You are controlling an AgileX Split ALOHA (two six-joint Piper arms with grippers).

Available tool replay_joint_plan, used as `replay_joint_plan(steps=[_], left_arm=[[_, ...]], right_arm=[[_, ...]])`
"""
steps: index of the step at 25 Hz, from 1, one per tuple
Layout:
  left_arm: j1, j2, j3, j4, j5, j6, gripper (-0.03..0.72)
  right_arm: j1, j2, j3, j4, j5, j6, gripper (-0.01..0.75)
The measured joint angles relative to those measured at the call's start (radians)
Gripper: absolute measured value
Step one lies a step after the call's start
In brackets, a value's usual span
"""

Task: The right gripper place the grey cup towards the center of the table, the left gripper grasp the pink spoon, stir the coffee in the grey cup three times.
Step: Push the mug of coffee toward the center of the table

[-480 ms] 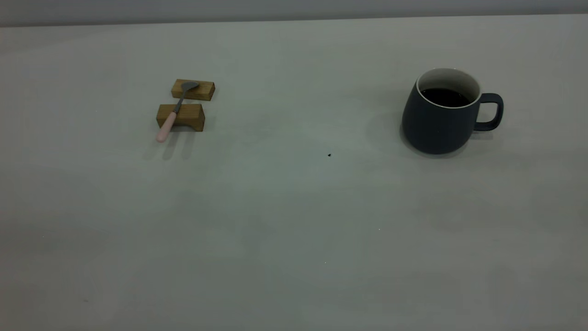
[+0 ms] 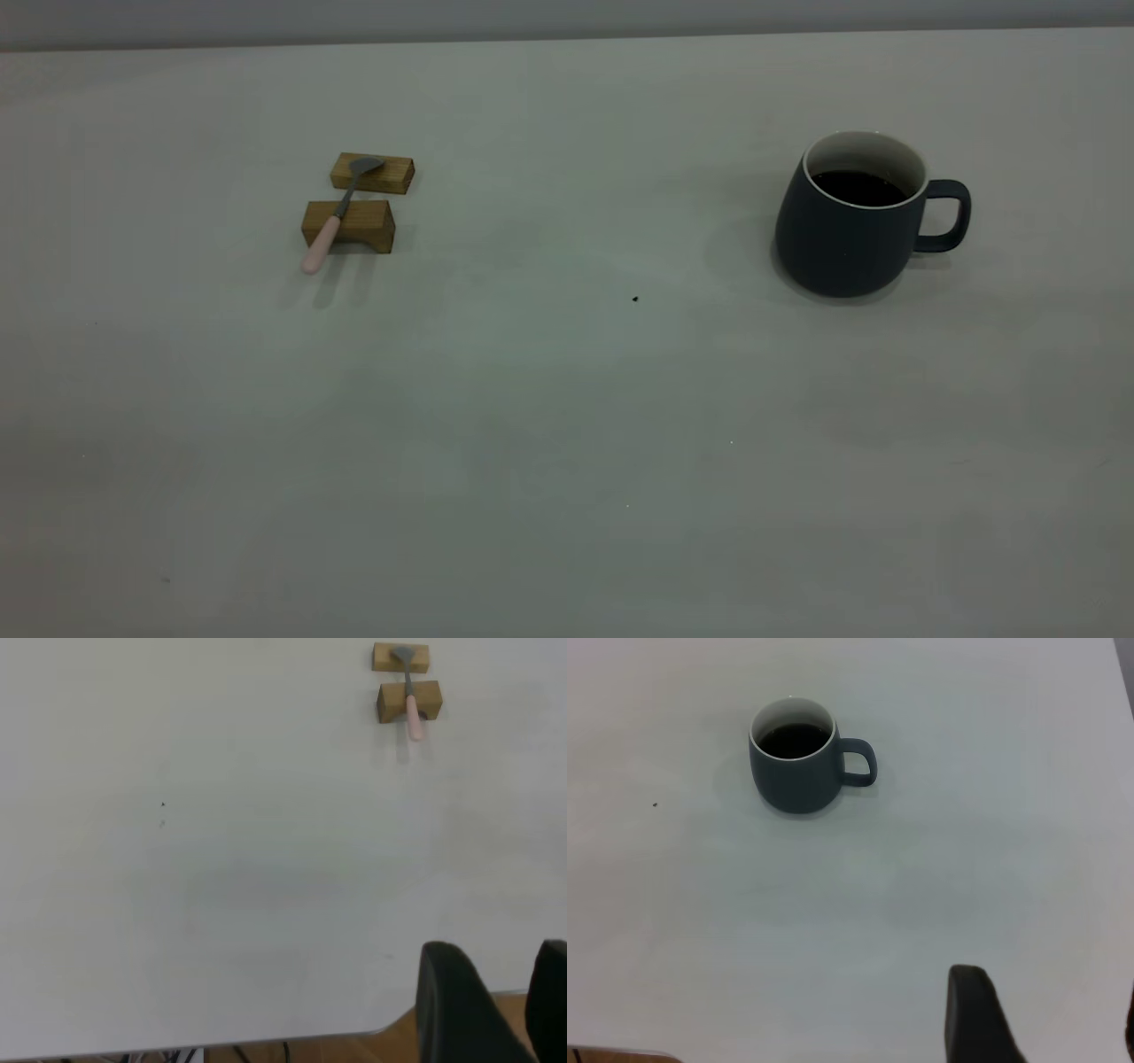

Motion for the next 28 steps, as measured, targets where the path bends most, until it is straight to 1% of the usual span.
replay_joint_plan(steps=[22, 26, 28], left_arm=[[0.000, 0.000, 0.000, 0.000, 0.000, 0.000, 0.276], [0.000, 0.000, 0.000, 0.000, 0.000, 0.000, 0.276], [0.000, 0.000, 0.000, 0.000, 0.000, 0.000, 0.276]], right_arm=[[0.000, 0.000, 0.000, 0.000, 0.000, 0.000, 0.438], [0.000, 0.007, 0.000, 0.024, 0.000, 0.013, 0.438], [0.000, 0.056, 0.000, 0.046, 0.000, 0.016, 0.438]])
